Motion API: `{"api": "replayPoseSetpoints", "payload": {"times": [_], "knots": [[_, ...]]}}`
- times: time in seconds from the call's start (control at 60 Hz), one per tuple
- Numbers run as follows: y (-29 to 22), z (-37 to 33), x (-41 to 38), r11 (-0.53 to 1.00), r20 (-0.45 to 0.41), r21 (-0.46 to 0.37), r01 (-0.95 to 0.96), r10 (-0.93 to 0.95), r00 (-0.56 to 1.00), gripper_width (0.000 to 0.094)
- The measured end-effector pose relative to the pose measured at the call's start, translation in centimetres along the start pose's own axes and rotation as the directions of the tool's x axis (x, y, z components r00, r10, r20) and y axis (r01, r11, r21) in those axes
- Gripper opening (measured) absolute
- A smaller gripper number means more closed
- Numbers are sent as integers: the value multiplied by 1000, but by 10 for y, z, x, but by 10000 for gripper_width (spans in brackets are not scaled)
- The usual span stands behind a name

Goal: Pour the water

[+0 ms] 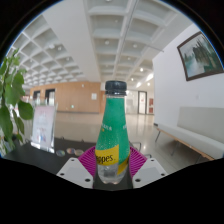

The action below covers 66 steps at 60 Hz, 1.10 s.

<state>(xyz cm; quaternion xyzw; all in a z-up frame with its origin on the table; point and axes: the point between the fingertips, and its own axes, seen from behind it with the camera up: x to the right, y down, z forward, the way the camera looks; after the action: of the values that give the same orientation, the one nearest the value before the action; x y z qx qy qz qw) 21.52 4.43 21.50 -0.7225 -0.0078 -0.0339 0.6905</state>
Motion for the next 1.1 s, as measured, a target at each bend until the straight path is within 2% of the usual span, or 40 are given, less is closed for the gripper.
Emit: {"api": "replayPoseSetpoints", "payload": {"times": [0.083, 0.1, 0.25, 0.283, 0.333, 0.467, 0.55, 0.583, 0.667, 0.833, 1.1], "knots": [[74, 16, 5, 989, -18, -145, 35, -39, 999, 390], [90, 12, 29, 985, -13, -167, 44, -46, 999, 390], [149, 8, 28, 956, -12, -292, 9, -13, 1000, 396], [146, 5, 29, 969, -18, -248, -7, 2, 1000, 392], [149, 5, 29, 967, -19, -256, -13, 9, 1000, 408], [152, 3, 30, 954, -28, -298, -16, 8, 1000, 569], [153, -8, 31, 939, -45, -339, -50, 37, 998, 877], [150, -10, 32, 938, -57, -341, -57, 40, 998, 832], [134, -31, 34, 937, -93, -345, -59, 28, 995, 868], [93, -95, 21, 935, -112, -349, -55, 17, 994, 858], [44, -237, -19, 934, -90, -357, -28, -4, 996, 859]]}}
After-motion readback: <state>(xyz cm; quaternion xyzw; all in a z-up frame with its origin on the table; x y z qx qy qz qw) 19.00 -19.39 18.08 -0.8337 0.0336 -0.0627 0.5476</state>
